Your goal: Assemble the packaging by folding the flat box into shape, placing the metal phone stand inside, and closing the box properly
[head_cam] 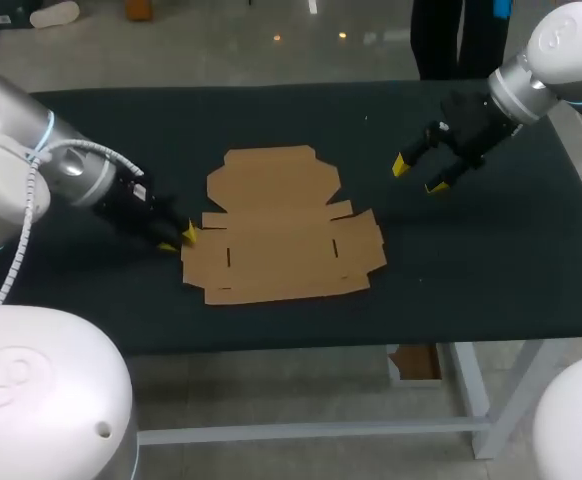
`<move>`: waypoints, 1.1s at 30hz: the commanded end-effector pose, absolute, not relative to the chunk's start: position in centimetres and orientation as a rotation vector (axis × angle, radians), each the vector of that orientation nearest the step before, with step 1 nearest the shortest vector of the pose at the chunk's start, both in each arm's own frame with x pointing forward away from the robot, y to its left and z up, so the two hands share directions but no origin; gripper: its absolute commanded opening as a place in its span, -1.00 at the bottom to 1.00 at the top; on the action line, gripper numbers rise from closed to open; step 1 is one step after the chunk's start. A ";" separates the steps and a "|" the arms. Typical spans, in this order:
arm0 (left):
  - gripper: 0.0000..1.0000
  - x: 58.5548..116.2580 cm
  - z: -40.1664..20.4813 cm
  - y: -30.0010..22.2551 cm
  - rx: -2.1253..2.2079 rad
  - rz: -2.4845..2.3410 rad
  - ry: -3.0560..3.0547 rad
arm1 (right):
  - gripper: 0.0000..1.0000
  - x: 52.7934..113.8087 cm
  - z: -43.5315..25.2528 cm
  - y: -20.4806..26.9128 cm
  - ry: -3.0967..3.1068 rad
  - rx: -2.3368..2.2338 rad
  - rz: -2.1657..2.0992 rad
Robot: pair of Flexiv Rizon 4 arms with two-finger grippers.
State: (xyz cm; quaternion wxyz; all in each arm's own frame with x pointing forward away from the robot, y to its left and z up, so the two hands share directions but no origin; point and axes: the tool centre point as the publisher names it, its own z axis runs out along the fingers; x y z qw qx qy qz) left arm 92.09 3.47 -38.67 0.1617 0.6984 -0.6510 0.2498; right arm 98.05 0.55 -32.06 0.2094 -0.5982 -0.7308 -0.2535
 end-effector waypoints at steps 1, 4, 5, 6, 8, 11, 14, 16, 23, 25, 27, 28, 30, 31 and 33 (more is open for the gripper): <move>1.00 91.4 -36.4 4.1 2.029 0.706 -1.883 | 1.00 98.0 -32.0 0.6 -2.033 -1.665 -0.706; 1.00 92.0 -34.5 5.0 2.054 0.722 -1.906 | 1.00 98.0 -32.0 0.6 -2.033 -1.665 -0.706; 1.00 92.0 -34.4 5.0 2.055 0.723 -1.907 | 1.00 98.0 -32.0 0.6 -2.033 -1.665 -0.706; 1.00 92.3 -33.8 5.2 2.073 0.717 -1.920 | 1.00 98.0 -32.0 0.6 -2.033 -1.665 -0.706; 1.00 92.6 -33.0 5.5 2.087 0.708 -1.939 | 1.00 98.0 -32.0 0.6 -2.033 -1.665 -0.706; 1.00 93.1 -32.1 5.7 2.086 0.698 -1.978 | 1.00 98.0 -32.0 0.6 -2.033 -1.665 -0.706; 1.00 93.6 -31.3 6.1 2.077 0.698 -1.993 | 1.00 98.0 -32.0 0.6 -2.033 -1.665 -0.706; 1.00 94.1 -30.7 6.4 2.070 0.698 -2.002 | 1.00 98.0 -32.0 0.6 -2.033 -1.665 -0.706; 1.00 95.4 -28.0 7.3 2.134 0.694 -2.011 | 1.00 98.0 -32.0 0.6 -2.033 -1.665 -0.706; 1.00 96.2 -26.8 7.5 2.194 0.689 -1.958 | 1.00 98.0 -32.0 0.6 -2.033 -1.665 -0.706; 1.00 96.9 -25.8 7.6 2.239 0.689 -1.950 | 1.00 98.0 -32.0 0.6 -2.033 -1.665 -0.706; 1.00 97.1 -25.5 7.6 2.256 0.682 -1.948 | 1.00 98.0 -32.0 0.6 -2.033 -1.665 -0.706; 1.00 97.7 -24.3 7.5 2.287 0.682 -1.949 | 1.00 98.0 -32.0 0.6 -2.033 -1.665 -0.706; 1.00 98.0 -23.8 7.5 2.302 0.680 -1.950 | 1.00 98.0 -32.0 0.6 -2.033 -1.665 -0.706; 1.00 98.3 -23.3 7.5 2.309 0.685 -1.948 | 1.00 98.0 -32.0 0.6 -2.033 -1.665 -0.706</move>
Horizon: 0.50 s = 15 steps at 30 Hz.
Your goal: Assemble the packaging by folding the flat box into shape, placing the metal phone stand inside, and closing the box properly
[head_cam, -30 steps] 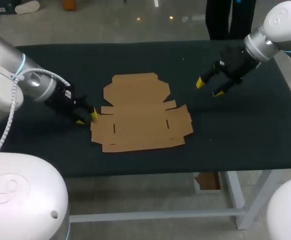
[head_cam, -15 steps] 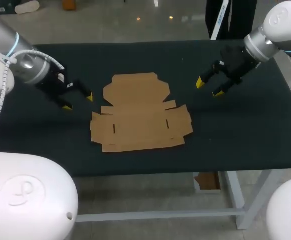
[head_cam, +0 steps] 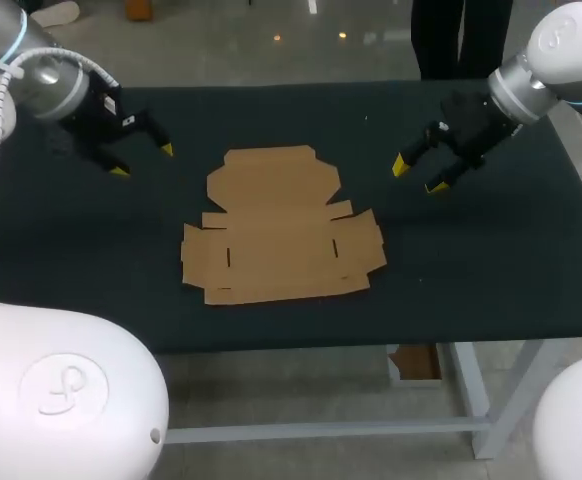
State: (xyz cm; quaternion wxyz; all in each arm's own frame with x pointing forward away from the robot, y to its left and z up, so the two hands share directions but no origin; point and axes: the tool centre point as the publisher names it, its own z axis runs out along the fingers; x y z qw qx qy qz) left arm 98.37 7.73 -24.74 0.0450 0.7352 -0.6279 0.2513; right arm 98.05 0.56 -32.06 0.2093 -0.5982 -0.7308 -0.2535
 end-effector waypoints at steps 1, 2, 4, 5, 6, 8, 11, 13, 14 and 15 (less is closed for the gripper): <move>1.00 98.8 -22.5 7.6 2.314 0.696 -1.925 | 1.00 98.0 -32.0 0.6 -2.033 -1.665 -0.706; 1.00 98.8 -22.4 7.6 2.314 0.697 -1.926 | 1.00 98.0 -32.0 0.6 -2.033 -1.665 -0.706; 1.00 99.0 -21.9 7.7 2.314 0.699 -1.919 | 1.00 98.0 -32.0 0.6 -2.033 -1.665 -0.706; 1.00 99.0 -21.9 7.7 2.313 0.699 -1.918 | 1.00 98.0 -32.0 0.6 -2.033 -1.665 -0.706; 1.00 99.0 -21.9 7.7 2.316 0.695 -1.909 | 1.00 98.0 -32.0 0.6 -2.033 -1.665 -0.706; 1.00 99.0 -21.9 7.8 2.316 0.691 -1.907 | 1.00 98.0 -32.0 0.6 -2.033 -1.665 -0.706; 1.00 99.0 -22.4 8.1 2.324 0.670 -1.897 | 1.00 98.0 -32.0 0.6 -2.033 -1.665 -0.706; 1.00 98.9 -22.9 8.1 2.321 0.666 -1.891 | 1.00 98.0 -32.0 0.6 -2.033 -1.665 -0.706; 1.00 98.9 -23.0 8.1 2.321 0.665 -1.890 | 1.00 98.0 -32.0 0.6 -2.033 -1.665 -0.706; 1.00 98.8 -23.2 8.1 2.319 0.665 -1.884 | 1.00 98.0 -32.0 0.6 -2.033 -1.665 -0.706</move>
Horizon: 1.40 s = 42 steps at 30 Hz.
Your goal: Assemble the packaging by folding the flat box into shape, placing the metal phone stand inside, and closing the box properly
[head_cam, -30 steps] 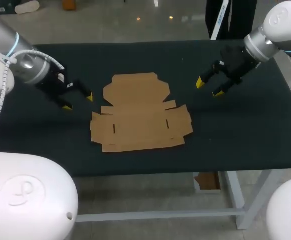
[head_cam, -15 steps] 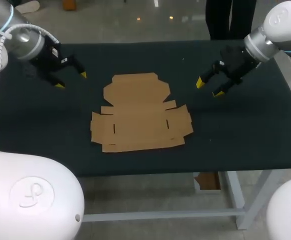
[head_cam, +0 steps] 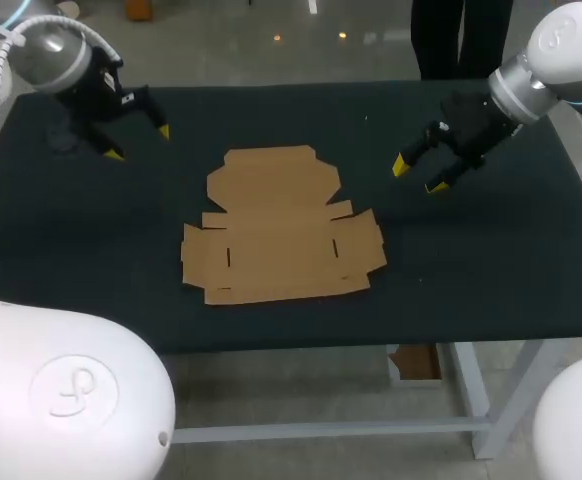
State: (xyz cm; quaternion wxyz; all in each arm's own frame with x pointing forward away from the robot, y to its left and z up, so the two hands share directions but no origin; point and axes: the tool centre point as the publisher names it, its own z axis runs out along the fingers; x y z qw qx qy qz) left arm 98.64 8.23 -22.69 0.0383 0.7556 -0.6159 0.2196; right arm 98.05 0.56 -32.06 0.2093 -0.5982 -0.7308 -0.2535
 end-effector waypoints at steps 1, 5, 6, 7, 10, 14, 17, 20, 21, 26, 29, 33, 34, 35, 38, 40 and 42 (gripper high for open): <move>1.00 98.7 -23.4 8.0 2.318 0.666 -1.881 | 1.00 98.0 -32.0 0.6 -2.033 -1.665 -0.706; -1.00 98.4 -23.9 7.8 2.320 0.679 -1.880 | 1.00 98.3 -32.0 1.4 -2.048 -1.655 -0.712; -1.00 98.4 -23.9 7.8 2.320 0.679 -1.880 | 1.00 98.3 -32.0 1.4 -2.048 -1.655 -0.712; -1.00 98.2 -24.1 7.8 2.317 0.680 -1.879 | 1.00 98.5 -31.9 1.7 -2.064 -1.652 -0.732; -1.00 97.8 -24.5 7.8 2.313 0.681 -1.880 | 1.00 98.9 -31.8 2.1 -2.072 -1.648 -0.735; -1.00 97.4 -25.3 7.6 2.299 0.673 -1.889 | -0.94 99.5 -31.8 2.9 -2.095 -1.635 -0.739; -1.00 97.3 -25.9 7.3 2.283 0.681 -1.895 | -1.00 100.0 -32.0 3.5 -2.105 -1.618 -0.753; -1.00 97.5 -26.8 6.9 2.281 0.682 -1.892 | -1.00 100.2 -32.3 4.1 -2.116 -1.598 -0.764; -1.00 97.5 -26.8 6.9 2.281 0.682 -1.892 | -1.00 100.2 -32.3 4.1 -2.116 -1.598 -0.764; -1.00 97.9 -27.7 6.4 2.292 0.654 -1.863 | -1.00 100.5 -33.1 4.8 -2.085 -1.595 -0.750; -1.00 97.9 -27.7 6.4 2.292 0.654 -1.863 | -1.00 100.5 -33.1 4.8 -2.085 -1.595 -0.750; -1.00 97.9 -27.7 6.4 2.292 0.654 -1.863 | -1.00 100.5 -33.1 4.8 -2.085 -1.595 -0.750; -1.00 97.9 -27.7 6.4 2.292 0.654 -1.863 | -1.00 100.5 -33.1 4.8 -2.085 -1.595 -0.750; -1.00 97.9 -27.7 6.4 2.292 0.654 -1.863 | -1.00 100.5 -33.1 4.8 -2.085 -1.595 -0.750; -1.00 97.9 -27.7 6.4 2.292 0.654 -1.863 | -1.00 100.5 -33.1 4.8 -2.085 -1.595 -0.750; -1.00 98.1 -28.1 6.1 2.304 0.668 -1.873 | -1.00 100.5 -33.1 4.8 -2.085 -1.595 -0.750; -1.00 98.4 -28.9 5.9 2.228 0.714 -1.921 | -1.00 100.9 -34.0 4.9 -2.102 -1.557 -0.780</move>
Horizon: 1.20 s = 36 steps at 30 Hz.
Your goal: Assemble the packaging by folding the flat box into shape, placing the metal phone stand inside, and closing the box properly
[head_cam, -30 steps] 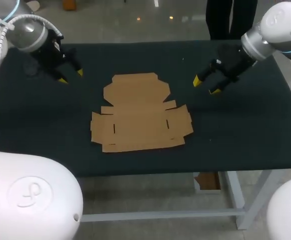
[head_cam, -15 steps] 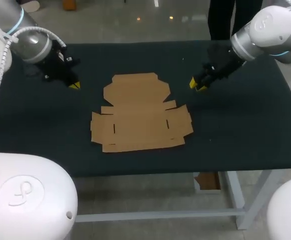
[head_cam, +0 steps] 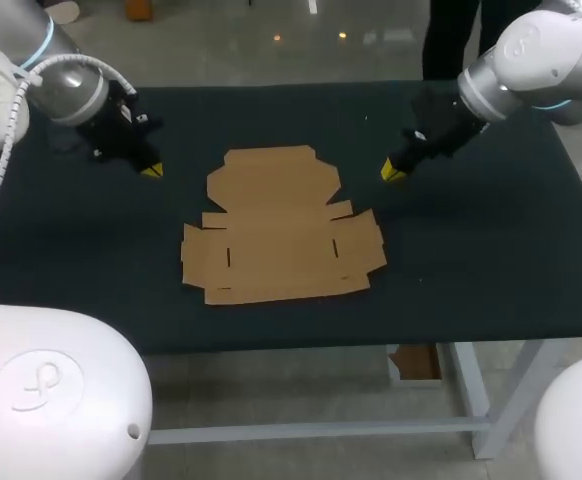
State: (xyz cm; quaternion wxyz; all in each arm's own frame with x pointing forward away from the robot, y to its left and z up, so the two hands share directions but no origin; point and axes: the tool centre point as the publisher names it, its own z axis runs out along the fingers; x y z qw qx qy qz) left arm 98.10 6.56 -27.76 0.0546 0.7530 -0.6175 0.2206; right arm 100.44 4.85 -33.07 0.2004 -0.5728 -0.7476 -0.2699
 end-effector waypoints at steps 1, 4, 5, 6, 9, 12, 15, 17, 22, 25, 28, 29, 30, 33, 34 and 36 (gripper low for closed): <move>-1.00 98.6 -29.4 5.9 2.216 0.710 -1.923 | -1.00 101.1 -34.4 5.0 -2.099 -1.571 -0.777; -1.00 98.7 -30.4 6.0 2.160 0.740 -1.944 | -1.00 101.2 -35.3 5.2 -2.098 -1.568 -0.803; -1.00 98.7 -30.7 5.9 2.132 0.750 -1.977 | -1.00 101.3 -35.6 5.3 -2.112 -1.580 -0.798; -1.00 98.6 -31.0 5.8 2.128 0.760 -1.977 | -1.00 101.1 -35.8 5.7 -2.130 -1.574 -0.802; -1.00 98.6 -31.7 5.5 2.086 0.780 -2.010 | -1.00 101.3 -36.2 6.0 -2.148 -1.564 -0.818; -1.00 98.7 -32.9 5.1 2.033 0.802 -2.037 | -1.00 101.5 -36.7 6.4 -2.163 -1.553 -0.827; -1.00 98.9 -33.8 4.8 1.989 0.790 -2.049 | -1.00 101.8 -37.4 6.8 -2.163 -1.542 -0.826; -1.00 98.9 -34.1 4.6 1.970 0.781 -2.063 | -1.00 101.8 -37.7 7.0 -2.160 -1.541 -0.817; -1.00 98.7 -34.8 4.2 1.931 0.795 -2.094 | -1.00 101.7 -38.4 7.3 -2.163 -1.536 -0.827; -1.00 98.7 -35.4 3.9 1.918 0.813 -2.104 | -1.00 101.7 -39.0 7.6 -2.158 -1.531 -0.828; -1.00 98.8 -36.0 3.7 1.923 0.814 -2.105 | -1.00 101.7 -39.4 7.8 -2.150 -1.527 -0.829; -1.00 98.8 -36.1 3.7 1.920 0.819 -2.100 | -1.00 101.7 -39.5 7.9 -2.148 -1.525 -0.832; -1.00 98.7 -36.2 3.7 1.920 0.820 -2.100 | -1.00 101.7 -39.6 8.0 -2.148 -1.524 -0.834; -1.00 98.6 -36.6 3.5 1.920 0.821 -2.103 | -1.00 101.6 -39.8 8.2 -2.149 -1.519 -0.840; -1.00 98.6 -36.9 3.4 1.925 0.819 -2.103 | -1.00 101.6 -40.0 8.5 -2.151 -1.514 -0.842; -1.00 98.5 -37.3 3.3 1.918 0.820 -2.099 | -1.00 101.5 -40.2 8.7 -2.155 -1.508 -0.845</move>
